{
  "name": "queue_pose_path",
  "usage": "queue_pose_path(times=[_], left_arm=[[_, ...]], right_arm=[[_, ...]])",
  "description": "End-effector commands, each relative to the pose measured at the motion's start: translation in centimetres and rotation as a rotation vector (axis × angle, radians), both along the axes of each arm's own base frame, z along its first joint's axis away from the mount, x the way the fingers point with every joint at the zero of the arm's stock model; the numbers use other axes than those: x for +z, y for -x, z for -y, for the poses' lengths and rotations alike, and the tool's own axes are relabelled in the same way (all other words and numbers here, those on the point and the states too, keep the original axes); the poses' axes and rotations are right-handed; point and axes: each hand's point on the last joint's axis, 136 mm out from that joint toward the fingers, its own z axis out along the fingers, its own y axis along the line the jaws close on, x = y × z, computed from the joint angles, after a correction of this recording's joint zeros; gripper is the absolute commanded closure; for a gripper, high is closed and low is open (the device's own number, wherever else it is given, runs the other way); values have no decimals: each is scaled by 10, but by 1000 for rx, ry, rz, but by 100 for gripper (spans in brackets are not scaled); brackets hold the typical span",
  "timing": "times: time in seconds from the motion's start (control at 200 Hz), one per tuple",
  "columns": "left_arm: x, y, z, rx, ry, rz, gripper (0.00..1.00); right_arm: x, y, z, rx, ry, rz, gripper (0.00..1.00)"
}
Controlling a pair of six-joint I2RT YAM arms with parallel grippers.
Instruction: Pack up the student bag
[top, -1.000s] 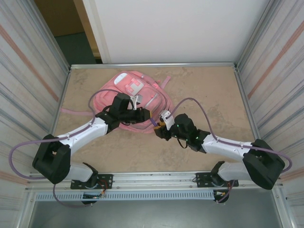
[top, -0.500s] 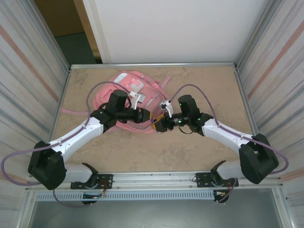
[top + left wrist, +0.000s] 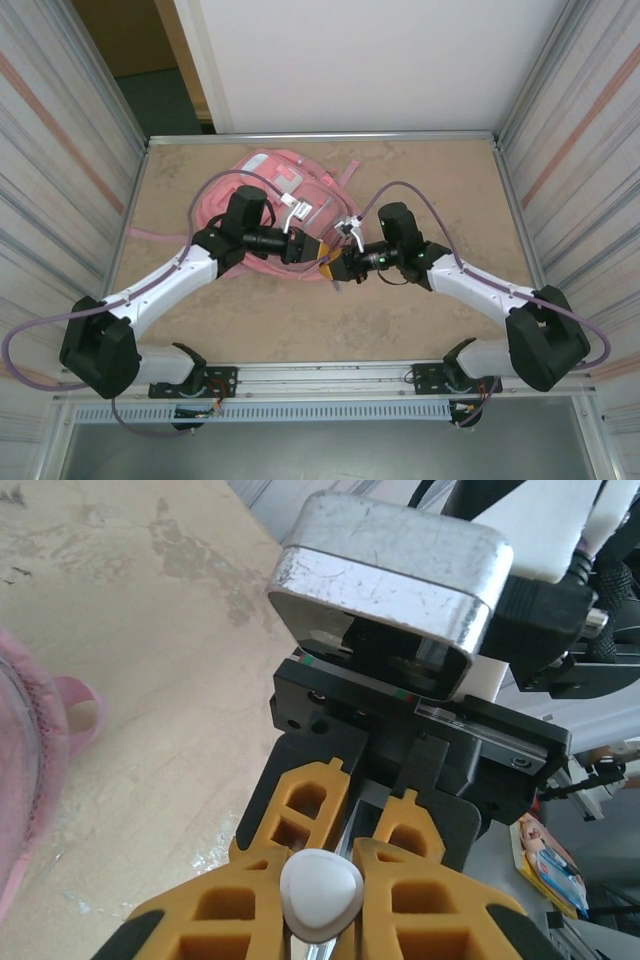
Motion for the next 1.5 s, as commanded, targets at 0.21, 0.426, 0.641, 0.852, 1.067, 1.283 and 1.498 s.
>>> queue_pose_path(times=[0.21,0.426,0.641,0.852,1.067,1.283,1.498], left_arm=[[11,-24,-5,100,-26,89,48],[-46,-62,-31,382,-427,229,48],[-57,-72,-14,356,-553,371,44],[-96,-106,-30,440,-786,289,44],[-127,-127,-11,385,-859,225,55],[-152,-152,-20,453,-1017,209,57],[-136,-155,-24,505,-1045,268,95]], right_arm=[[-10,-43,35,-309,136,-5,90],[-34,-89,102,-708,418,26,92],[-20,-97,124,-782,378,-33,92],[-4,-95,125,-761,270,-3,93],[-7,-90,125,-774,218,-21,94],[-10,-86,124,-762,212,-32,94],[-15,-84,118,-757,160,-84,93]])
